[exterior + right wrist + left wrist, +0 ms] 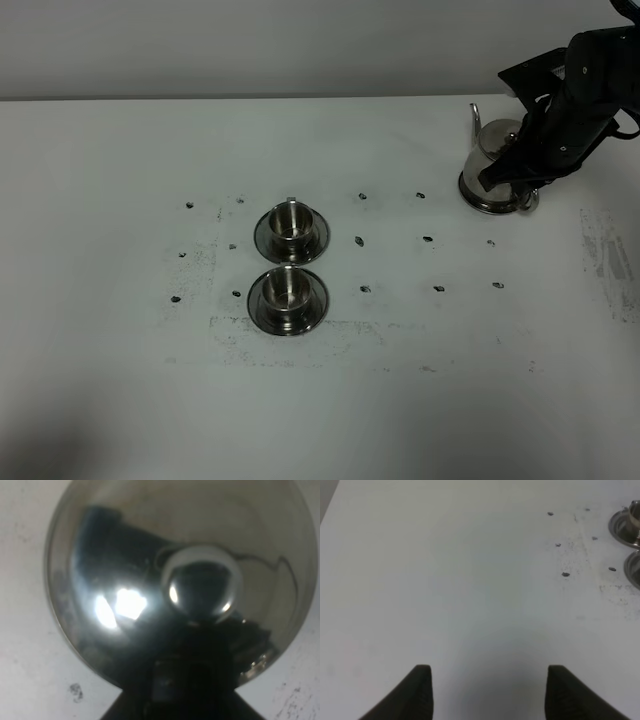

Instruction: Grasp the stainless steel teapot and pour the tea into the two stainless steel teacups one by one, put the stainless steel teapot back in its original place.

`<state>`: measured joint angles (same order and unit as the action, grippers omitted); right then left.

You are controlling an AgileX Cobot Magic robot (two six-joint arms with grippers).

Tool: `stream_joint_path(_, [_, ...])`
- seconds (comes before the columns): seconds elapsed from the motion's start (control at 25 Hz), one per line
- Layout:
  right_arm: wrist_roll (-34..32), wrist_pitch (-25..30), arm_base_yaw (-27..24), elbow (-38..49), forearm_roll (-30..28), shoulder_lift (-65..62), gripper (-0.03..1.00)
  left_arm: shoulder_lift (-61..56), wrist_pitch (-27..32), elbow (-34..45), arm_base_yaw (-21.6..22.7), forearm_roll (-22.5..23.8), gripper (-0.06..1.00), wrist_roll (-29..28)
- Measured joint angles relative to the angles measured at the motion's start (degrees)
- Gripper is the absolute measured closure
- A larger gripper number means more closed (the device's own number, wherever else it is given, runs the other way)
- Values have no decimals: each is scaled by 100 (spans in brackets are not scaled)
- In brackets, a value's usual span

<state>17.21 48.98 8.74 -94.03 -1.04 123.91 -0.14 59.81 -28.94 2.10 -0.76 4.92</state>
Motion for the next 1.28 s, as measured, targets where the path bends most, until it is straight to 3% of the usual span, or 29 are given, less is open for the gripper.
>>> stream_joint_path(0.92, [78, 366, -1, 25, 5, -797, 76, 0, 0, 0, 0, 0, 46, 0])
stream_joint_path(1.16, [78, -416, 5, 1022, 104, -1642, 76, 0, 0, 0, 0, 0, 46, 0])
stream_joint_path(1.28, [43, -538, 5, 1509, 104, -2142, 76, 0, 0, 0, 0, 0, 46, 0])
